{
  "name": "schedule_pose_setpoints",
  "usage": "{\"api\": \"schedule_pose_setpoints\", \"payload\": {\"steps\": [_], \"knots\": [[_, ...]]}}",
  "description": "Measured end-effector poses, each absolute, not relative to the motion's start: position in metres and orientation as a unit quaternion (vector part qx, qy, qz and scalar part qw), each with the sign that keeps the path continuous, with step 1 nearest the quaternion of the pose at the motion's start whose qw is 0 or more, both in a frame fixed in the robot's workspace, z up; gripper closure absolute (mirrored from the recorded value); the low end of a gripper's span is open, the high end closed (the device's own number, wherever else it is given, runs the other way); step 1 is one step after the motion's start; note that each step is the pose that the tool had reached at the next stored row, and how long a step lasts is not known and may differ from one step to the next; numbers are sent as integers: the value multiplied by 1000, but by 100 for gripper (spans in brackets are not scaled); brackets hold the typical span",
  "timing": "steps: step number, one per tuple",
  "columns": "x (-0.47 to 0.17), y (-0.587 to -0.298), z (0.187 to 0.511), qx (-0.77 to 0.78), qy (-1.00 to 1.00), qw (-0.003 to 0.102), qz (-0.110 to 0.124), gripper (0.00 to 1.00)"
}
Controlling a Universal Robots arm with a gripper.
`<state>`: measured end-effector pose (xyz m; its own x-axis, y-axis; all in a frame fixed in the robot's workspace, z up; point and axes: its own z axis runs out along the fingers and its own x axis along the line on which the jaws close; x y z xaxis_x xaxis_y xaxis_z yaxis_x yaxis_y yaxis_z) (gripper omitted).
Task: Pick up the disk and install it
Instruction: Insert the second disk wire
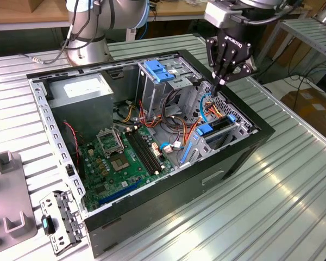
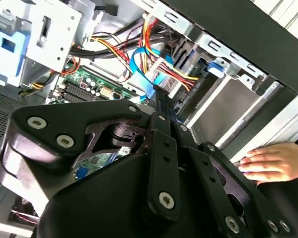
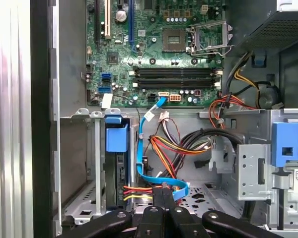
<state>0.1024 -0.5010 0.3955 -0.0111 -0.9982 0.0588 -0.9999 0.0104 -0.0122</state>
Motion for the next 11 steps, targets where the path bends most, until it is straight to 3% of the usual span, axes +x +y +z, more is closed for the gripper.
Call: {"api": "schedule_pose_setpoints", "payload": {"steps": [3,7,10,11], "knots": [[105,-487,396,702,-709,50,44,89],[107,-480,395,702,-708,58,48,89],[108,-479,392,701,-707,71,61,89],[108,-479,392,700,-707,74,64,84]]}}
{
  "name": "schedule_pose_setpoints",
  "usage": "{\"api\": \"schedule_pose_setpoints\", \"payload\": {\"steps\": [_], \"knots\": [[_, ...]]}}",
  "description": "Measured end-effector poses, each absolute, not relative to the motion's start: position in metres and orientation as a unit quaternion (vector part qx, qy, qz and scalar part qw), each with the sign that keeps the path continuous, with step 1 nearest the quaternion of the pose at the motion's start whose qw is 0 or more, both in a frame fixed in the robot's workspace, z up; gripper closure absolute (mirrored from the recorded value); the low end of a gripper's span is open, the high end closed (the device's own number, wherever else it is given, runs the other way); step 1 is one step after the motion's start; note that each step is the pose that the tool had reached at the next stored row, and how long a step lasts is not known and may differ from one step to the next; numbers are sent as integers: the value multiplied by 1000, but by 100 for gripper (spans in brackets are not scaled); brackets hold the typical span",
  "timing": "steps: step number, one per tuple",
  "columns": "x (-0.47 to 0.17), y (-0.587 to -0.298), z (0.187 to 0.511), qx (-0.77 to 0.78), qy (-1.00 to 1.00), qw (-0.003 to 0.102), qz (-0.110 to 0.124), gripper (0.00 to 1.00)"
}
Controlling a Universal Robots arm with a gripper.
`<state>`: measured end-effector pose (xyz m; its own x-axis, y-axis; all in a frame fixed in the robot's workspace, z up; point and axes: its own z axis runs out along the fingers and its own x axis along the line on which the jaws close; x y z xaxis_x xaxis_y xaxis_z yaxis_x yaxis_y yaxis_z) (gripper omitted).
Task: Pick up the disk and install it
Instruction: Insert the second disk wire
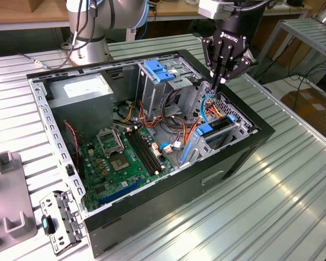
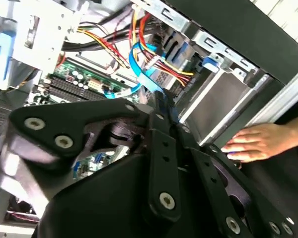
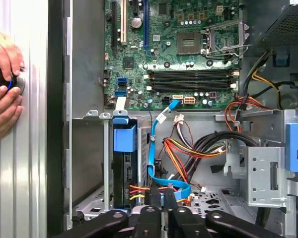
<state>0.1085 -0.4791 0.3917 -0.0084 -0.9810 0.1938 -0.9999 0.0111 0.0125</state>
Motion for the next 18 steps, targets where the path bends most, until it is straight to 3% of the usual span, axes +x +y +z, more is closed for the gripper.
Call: {"api": "schedule_pose_setpoints", "payload": {"steps": [1,3,6,18], "knots": [[109,-478,391,700,-707,79,69,76],[109,-477,391,698,-705,90,81,76],[109,-477,391,697,-704,98,88,76],[113,-469,381,695,-702,113,102,76]]}}
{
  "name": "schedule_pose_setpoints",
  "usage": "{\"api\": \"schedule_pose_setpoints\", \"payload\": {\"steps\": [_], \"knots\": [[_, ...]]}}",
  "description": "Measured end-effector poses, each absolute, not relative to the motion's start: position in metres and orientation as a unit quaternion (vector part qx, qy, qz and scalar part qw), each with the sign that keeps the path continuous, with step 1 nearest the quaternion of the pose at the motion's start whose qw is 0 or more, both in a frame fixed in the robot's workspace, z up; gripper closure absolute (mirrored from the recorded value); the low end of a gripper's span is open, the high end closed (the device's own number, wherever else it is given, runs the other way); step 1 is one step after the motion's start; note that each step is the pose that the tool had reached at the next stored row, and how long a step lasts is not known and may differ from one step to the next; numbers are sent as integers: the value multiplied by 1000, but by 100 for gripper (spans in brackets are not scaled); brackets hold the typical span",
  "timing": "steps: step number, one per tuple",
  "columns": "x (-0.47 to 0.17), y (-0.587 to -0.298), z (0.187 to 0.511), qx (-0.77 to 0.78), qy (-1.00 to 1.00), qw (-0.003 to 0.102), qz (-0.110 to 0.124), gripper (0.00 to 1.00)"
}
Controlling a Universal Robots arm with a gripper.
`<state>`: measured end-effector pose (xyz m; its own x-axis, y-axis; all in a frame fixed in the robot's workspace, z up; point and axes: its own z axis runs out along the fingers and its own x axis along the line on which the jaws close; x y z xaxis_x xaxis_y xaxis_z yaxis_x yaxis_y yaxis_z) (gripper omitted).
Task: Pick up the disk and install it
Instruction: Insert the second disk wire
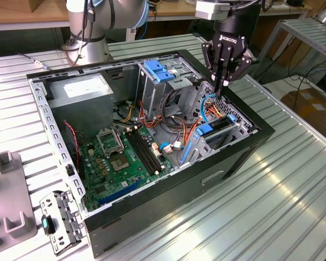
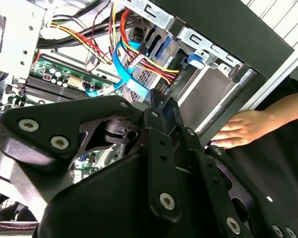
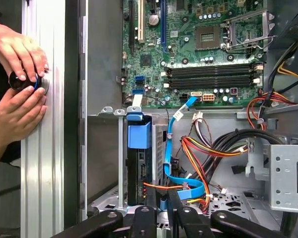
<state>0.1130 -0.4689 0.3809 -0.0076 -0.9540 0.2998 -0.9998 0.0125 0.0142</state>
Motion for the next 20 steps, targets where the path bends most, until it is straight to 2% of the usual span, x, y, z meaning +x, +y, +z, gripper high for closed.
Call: {"api": "schedule_pose_setpoints", "payload": {"steps": [4,6,8,12,16,20], "knots": [[114,-468,373,694,-701,120,109,76],[114,-468,373,694,-701,121,110,76],[114,-468,373,694,-701,121,110,84],[114,-468,373,694,-701,121,110,84],[113,-476,372,695,-701,118,108,84],[107,-482,369,697,-702,107,102,84]]}}
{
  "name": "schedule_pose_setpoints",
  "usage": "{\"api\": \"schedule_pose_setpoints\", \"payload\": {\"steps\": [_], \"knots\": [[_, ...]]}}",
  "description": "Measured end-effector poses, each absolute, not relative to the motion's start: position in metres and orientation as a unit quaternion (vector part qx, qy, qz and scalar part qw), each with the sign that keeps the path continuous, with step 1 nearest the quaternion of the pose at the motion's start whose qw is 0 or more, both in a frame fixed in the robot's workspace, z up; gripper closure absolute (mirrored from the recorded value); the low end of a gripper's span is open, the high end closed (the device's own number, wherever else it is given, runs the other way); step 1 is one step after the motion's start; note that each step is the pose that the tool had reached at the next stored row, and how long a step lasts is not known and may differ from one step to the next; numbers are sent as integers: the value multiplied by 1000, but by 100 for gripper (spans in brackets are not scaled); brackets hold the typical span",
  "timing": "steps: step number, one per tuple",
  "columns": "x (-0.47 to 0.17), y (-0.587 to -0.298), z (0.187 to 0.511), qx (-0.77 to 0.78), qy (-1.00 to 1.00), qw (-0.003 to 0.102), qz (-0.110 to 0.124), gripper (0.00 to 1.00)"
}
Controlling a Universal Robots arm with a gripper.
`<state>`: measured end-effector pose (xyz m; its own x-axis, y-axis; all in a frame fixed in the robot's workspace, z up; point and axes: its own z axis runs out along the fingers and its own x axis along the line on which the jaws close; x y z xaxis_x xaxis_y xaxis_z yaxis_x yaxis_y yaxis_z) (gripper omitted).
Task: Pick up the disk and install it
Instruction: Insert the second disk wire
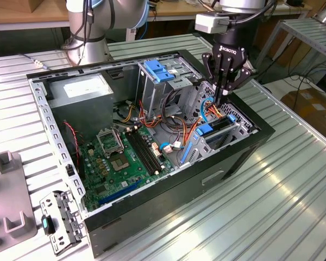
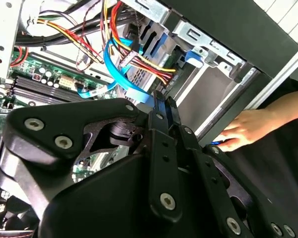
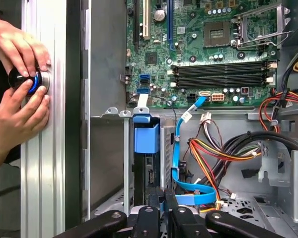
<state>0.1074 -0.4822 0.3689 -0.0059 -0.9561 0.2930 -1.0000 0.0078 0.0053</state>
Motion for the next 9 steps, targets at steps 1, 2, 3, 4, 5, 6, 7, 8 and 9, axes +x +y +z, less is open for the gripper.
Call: {"api": "schedule_pose_setpoints", "payload": {"steps": [1,2,3,4,5,6,7,8,9], "knots": [[107,-483,369,697,-702,105,102,84],[106,-484,368,697,-702,103,102,84],[105,-485,368,698,-702,101,102,84],[104,-487,367,698,-702,99,103,84],[104,-488,366,698,-702,98,103,84],[104,-490,366,699,-701,96,104,84],[102,-491,365,699,-701,95,104,84],[101,-491,364,699,-701,94,105,84],[98,-491,364,699,-701,92,105,84]]}}
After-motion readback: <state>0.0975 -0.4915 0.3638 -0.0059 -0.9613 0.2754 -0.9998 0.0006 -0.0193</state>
